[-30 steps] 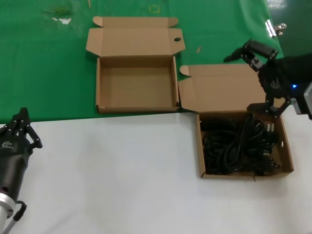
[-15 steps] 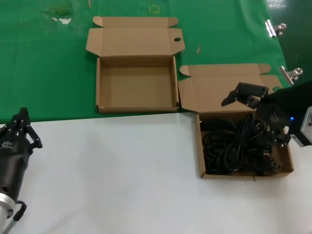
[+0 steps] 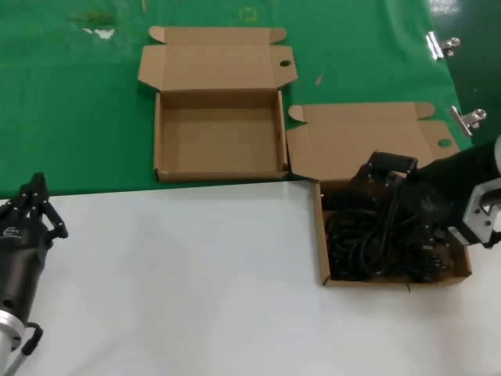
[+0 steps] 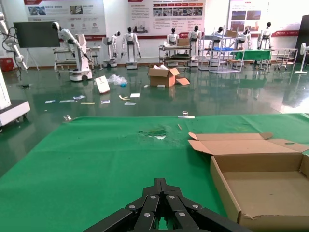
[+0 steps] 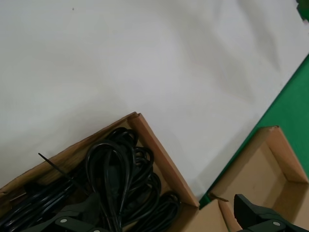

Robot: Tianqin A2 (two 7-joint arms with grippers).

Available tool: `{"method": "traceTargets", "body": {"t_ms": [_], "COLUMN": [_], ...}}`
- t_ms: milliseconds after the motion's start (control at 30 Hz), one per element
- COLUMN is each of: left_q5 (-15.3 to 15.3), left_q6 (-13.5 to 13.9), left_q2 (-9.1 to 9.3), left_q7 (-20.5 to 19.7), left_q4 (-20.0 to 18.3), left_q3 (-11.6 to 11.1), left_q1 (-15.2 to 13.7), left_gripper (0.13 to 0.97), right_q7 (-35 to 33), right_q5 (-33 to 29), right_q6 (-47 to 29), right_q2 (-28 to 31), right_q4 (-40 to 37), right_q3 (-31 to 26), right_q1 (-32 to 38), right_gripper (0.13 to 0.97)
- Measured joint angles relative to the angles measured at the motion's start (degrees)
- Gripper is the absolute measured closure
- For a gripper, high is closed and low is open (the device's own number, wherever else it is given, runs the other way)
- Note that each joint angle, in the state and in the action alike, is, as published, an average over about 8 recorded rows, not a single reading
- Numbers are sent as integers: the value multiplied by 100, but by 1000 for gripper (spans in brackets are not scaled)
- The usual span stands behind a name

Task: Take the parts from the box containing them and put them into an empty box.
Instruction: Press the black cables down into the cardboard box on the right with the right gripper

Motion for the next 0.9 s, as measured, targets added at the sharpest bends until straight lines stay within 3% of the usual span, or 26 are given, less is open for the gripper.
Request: {"method": "traceTargets", "body": {"t_ms": [900], "left_q5": [0], "left_q6": [0], "left_q2": [0], "left_q7": [-1], "left_q4": [0], "left_q3": [0], "left_q1": [0], "left_gripper": [957], "right_q7": [-579], "right_q5": [-198], "right_q6": [326], "right_q2": [-316], "right_q4": [-1045], "right_q3": [-118], "right_q1": [-117], "right_gripper": [142]}}
